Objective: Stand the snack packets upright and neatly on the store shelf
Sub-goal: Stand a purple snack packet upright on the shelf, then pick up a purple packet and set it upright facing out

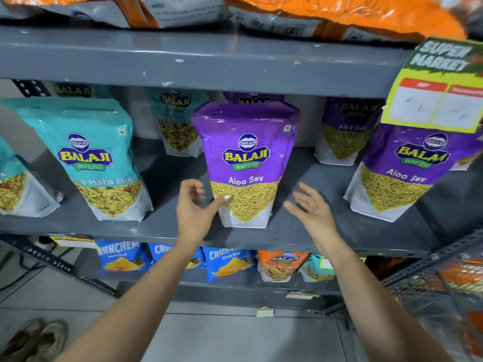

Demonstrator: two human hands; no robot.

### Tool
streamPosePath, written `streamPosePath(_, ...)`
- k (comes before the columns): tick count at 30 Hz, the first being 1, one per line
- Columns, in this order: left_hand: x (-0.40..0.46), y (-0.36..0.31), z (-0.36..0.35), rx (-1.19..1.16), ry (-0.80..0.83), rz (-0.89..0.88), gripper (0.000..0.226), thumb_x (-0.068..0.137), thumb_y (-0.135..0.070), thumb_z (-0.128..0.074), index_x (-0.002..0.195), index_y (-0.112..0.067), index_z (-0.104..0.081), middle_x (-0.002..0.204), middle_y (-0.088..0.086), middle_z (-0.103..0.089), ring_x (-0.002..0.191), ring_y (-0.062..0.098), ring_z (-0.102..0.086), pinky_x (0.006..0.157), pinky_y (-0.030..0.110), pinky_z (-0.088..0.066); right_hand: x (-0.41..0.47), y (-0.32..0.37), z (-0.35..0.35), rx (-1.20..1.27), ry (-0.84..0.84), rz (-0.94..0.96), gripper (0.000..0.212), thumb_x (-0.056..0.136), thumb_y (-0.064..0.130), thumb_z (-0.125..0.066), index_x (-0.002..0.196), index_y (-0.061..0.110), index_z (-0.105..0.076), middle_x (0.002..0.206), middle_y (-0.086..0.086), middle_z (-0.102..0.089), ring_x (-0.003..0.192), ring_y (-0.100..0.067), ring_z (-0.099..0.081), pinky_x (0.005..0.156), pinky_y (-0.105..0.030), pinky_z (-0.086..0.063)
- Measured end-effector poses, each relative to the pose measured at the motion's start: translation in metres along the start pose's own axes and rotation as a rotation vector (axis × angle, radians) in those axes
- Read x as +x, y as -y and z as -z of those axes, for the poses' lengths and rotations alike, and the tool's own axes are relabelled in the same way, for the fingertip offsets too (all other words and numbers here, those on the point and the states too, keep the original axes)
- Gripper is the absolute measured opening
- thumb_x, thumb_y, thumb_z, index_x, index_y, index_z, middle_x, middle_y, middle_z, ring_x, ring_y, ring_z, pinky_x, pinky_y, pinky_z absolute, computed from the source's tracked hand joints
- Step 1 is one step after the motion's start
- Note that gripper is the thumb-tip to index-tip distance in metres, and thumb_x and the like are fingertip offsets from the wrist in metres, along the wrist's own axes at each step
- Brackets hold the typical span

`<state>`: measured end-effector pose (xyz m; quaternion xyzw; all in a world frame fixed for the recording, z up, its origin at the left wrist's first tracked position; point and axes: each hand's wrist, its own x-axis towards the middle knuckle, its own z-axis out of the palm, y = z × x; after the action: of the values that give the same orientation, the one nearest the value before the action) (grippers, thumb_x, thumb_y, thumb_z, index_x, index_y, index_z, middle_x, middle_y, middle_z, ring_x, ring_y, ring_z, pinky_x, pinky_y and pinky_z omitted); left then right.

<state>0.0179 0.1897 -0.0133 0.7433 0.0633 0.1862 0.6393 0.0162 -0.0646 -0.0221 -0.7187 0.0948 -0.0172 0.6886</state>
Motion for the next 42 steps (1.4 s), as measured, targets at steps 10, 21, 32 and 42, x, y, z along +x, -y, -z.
streamPosePath(10,-0.059,-0.023,-0.146,-0.036,0.120,-0.243,0.048,0.082,-0.014,-0.074,0.054,-0.014,-0.035,0.053,-0.005,-0.036,0.052,0.005,-0.033,0.056,0.026,-0.032,-0.016,-0.016,0.189,-0.034,-0.665,0.076,0.073,0.069,0.017,-0.088,0.130,0.011,-0.048,0.119,-0.006,-0.058,0.107,-0.010,-0.057,0.090,-0.032,-0.047)
streamPosePath(21,-0.060,-0.009,-0.292,0.033,0.645,0.063,0.080,0.060,-0.054,-0.081,0.127,-0.021,-0.053,0.123,0.001,-0.069,0.111,0.017,-0.066,0.097,0.044,-0.053,0.058,-0.006,0.237,-0.215,-0.058,0.069,0.061,0.071,0.004,-0.082,0.126,0.012,-0.056,0.117,-0.006,-0.070,0.089,0.001,-0.070,0.084,-0.020,-0.057)
streamPosePath(32,-0.067,-0.041,-0.245,-0.093,0.497,0.001,0.050,0.070,-0.031,-0.084,0.113,-0.025,-0.058,0.111,-0.005,-0.071,0.100,0.005,-0.067,0.090,0.020,-0.051,0.045,0.015,0.223,0.081,0.081,0.057,0.036,0.087,0.031,-0.070,0.120,0.024,-0.057,0.109,0.010,-0.074,0.098,-0.005,-0.068,0.091,-0.036,-0.051)
streamPosePath(42,-0.035,-0.132,-0.254,-0.387,0.280,-0.178,0.010,0.079,-0.021,-0.075,0.079,-0.023,-0.065,0.074,-0.010,-0.071,0.070,0.003,-0.064,0.068,0.023,-0.052,0.045,0.098,0.228,0.191,-0.174,0.256,0.012,0.090,0.035,-0.065,0.093,0.025,-0.062,0.085,0.012,-0.075,0.084,-0.014,-0.059,0.071,-0.029,-0.040)
